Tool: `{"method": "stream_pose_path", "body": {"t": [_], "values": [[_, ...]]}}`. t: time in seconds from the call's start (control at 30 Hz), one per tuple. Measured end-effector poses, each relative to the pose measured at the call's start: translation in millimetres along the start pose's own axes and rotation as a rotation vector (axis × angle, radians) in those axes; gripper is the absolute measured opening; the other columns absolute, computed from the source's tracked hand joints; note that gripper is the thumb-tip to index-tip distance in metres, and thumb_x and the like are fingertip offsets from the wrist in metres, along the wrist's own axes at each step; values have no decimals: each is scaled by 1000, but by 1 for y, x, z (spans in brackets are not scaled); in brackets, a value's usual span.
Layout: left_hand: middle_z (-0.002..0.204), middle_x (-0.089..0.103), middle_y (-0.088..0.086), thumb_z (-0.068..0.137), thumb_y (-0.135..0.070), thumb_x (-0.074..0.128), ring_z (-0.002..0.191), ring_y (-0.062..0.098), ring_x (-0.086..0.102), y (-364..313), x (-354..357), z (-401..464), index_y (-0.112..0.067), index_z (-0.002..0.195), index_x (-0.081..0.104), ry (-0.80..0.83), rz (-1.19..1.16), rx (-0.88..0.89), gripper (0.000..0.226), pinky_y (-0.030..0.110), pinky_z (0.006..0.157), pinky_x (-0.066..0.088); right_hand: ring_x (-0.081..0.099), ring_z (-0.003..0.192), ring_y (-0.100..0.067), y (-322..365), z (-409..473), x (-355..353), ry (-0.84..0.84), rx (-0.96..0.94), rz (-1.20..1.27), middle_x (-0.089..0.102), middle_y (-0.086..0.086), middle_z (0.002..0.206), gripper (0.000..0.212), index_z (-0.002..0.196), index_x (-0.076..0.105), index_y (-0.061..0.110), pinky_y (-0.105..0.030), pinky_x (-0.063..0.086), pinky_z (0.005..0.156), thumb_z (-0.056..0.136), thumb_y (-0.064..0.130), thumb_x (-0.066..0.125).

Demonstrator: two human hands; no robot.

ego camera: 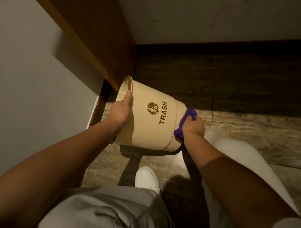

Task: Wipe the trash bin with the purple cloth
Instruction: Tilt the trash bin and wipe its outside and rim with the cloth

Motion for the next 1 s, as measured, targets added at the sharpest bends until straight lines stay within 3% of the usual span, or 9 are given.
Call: {"method": "stream_pose_path", "body": {"t": [0.1, 0.2, 0.3, 0.4, 0.57, 0.67, 0.8, 0.9, 1.0], "values": [[124, 60, 14, 103, -64, 31, 115, 29, 55, 0, -1, 6, 1, 138, 54, -15, 70, 16, 78, 41, 90, 43, 58, 126, -34, 20, -5, -6, -104, -218, 120, 51, -7, 147, 42, 145, 52, 29, -48, 53, 97, 105, 43, 50], [96, 62, 6, 102, -64, 34, 97, 25, 59, 5, -1, 9, -7, 99, 65, 4, 81, 51, 65, 32, 75, 41, 57, 123, -26, 44, -24, -3, -71, -583, 16, 45, -3, 152, 46, 145, 49, 33, -45, 54, 95, 103, 52, 45], [92, 60, -5, 101, -63, 39, 101, 22, 56, 11, 0, 8, -17, 101, 68, 62, 61, 94, 54, 36, 84, 40, 47, 135, -32, 25, -41, 7, -31, -728, -320, 44, -7, 157, 49, 145, 49, 34, -54, 45, 107, 103, 57, 40], [90, 57, -12, 101, -62, 40, 88, 12, 55, 13, -6, 10, -8, 126, 66, 8, 68, 124, 65, 27, 74, 39, 45, 137, -35, 3, -39, 9, -87, -585, -297, 46, -11, 155, 50, 146, 50, 30, -53, 42, 108, 104, 55, 41], [85, 57, -7, 100, -65, 41, 79, 9, 52, 24, -23, 18, -20, 90, 61, -98, 106, 58, 51, 27, 64, 37, 56, 126, -41, -10, -11, -14, 4, -101, -228, 51, -17, 145, 44, 146, 49, 21, -51, 51, 100, 108, 43, 44], [91, 65, 3, 98, -63, 48, 86, 21, 62, 17, -27, 19, -18, 85, 62, -41, 44, 5, 49, 32, 69, 47, 57, 126, -36, 2, -19, -21, -78, -202, -56, 51, -13, 145, 42, 145, 50, 23, -43, 51, 93, 106, 38, 51], [112, 71, 6, 95, -48, 64, 103, 28, 69, -3, -36, 17, -21, 123, 65, 263, -55, 0, 40, 39, 77, 54, 57, 107, -17, 42, -20, -38, -124, -399, 197, 56, -3, 133, 40, 140, 54, 29, -35, 50, 82, 103, 46, 53], [116, 74, 11, 97, -55, 56, 103, 31, 74, 12, -38, 3, -19, 124, 61, 449, -11, -121, 46, 43, 83, 55, 63, 108, -21, 48, -14, -48, -29, -315, 282, 59, -1, 128, 39, 139, 54, 29, -37, 58, 83, 103, 45, 55], [120, 73, 15, 99, -58, 50, 111, 34, 70, 15, -32, -4, -14, 128, 59, 453, -39, -118, 53, 46, 93, 54, 62, 116, -25, 40, -17, -44, -11, -213, 302, 59, -3, 133, 39, 140, 54, 27, -36, 56, 83, 104, 41, 57]]}}
Point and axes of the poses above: each hand's wrist, its own z-axis towards the middle knuckle, its own x-axis out of the palm, y = z × x, the point moved 1 cm from there along z, towards the middle knuckle
